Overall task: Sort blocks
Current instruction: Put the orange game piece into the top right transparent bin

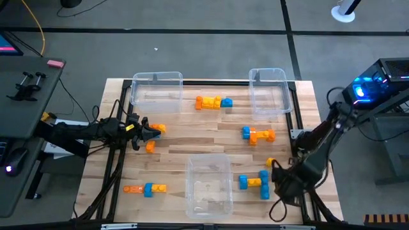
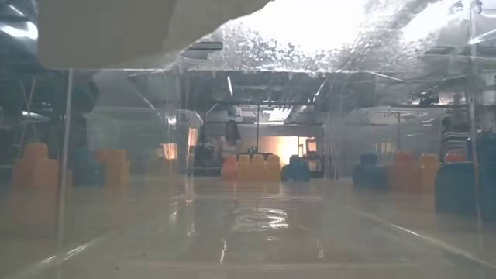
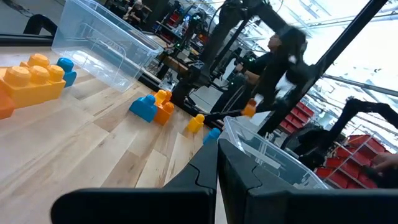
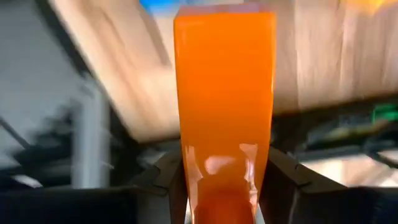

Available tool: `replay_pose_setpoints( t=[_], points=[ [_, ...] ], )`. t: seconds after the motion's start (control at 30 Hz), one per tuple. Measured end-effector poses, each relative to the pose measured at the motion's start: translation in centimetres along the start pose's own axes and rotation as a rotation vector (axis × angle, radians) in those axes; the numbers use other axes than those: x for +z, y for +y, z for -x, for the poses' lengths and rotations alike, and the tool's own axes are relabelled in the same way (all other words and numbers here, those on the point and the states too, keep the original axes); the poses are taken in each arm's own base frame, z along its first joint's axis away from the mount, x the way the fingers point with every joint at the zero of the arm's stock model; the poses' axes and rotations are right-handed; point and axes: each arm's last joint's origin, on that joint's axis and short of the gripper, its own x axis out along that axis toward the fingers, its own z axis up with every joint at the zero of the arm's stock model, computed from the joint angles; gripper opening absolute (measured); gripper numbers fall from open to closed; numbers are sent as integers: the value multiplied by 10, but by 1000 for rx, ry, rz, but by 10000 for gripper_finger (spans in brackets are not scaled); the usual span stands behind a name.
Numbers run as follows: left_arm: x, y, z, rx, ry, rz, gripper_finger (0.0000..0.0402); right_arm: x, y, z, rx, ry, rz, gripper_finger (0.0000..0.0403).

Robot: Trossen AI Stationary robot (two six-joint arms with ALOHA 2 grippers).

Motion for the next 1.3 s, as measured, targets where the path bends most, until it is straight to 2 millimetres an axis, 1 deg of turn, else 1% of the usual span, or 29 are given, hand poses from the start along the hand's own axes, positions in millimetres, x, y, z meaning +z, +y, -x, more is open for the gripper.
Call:
replay_pose_setpoints(
  t=[0.07, 0.13, 0.23, 0.3, 0.33, 0.4, 0.5, 0.6, 0.7, 0.73, 0.77, 0.93, 1.0, 1.03, 1.13, 1.2, 1.3],
  points=[
    [0, 0, 0, 0, 0, 0, 1, 8, -8, 26, 26, -195, -66, 134],
    [0, 0, 0, 0, 0, 0, 1, 19, -25, 50, -25, -418, -175, 134],
    [0, 0, 0, -1, 0, 0, 1, 35, -68, 79, -193, -698, -411, 134],
    [0, 0, 0, 0, 0, 0, 1, 45, -100, 94, -286, -823, -574, 134],
    [0, 0, 0, 0, 0, 0, 1, 49, -116, 99, -336, -856, -649, 134],
    [0, 0, 0, 0, 0, 0, 1, 57, -148, 104, -437, -855, -775, 134],
    [0, 0, 0, 0, 0, 0, 1, 66, -195, 105, -550, -777, -942, 134],
    [0, 0, 0, 0, 0, 0, 1, 75, -232, 102, -534, -707, -1041, 134],
    [0, 0, 0, 0, 0, 0, 1, 84, -258, 98, -461, -704, -1064, 134],
    [0, 0, 0, 0, 0, 0, 1, 86, -264, 97, -446, -714, -1071, 138],
    [0, 0, 0, 0, 0, 0, 1, 87, -268, 97, -441, -727, -1081, 151],
    [0, 0, 0, 0, 0, 0, 1, 91, -283, 101, -408, -789, -1122, 271],
    [0, 0, 0, -1, 0, 0, 1, 93, -286, 103, -354, -825, -1140, 305],
    [0, 0, 0, 0, 0, 0, 1, 95, -287, 104, -326, -844, -1156, 315],
    [0, 0, 0, -1, 0, 0, 1, 100, -286, 108, -235, -907, -1144, 326],
    [0, 0, 0, -1, 0, 0, 1, 107, -279, 114, -130, -965, -1022, 325],
    [0, 0, 0, -1, 0, 0, 1, 121, -253, 123, 93, -1044, -793, 318]
  ],
)
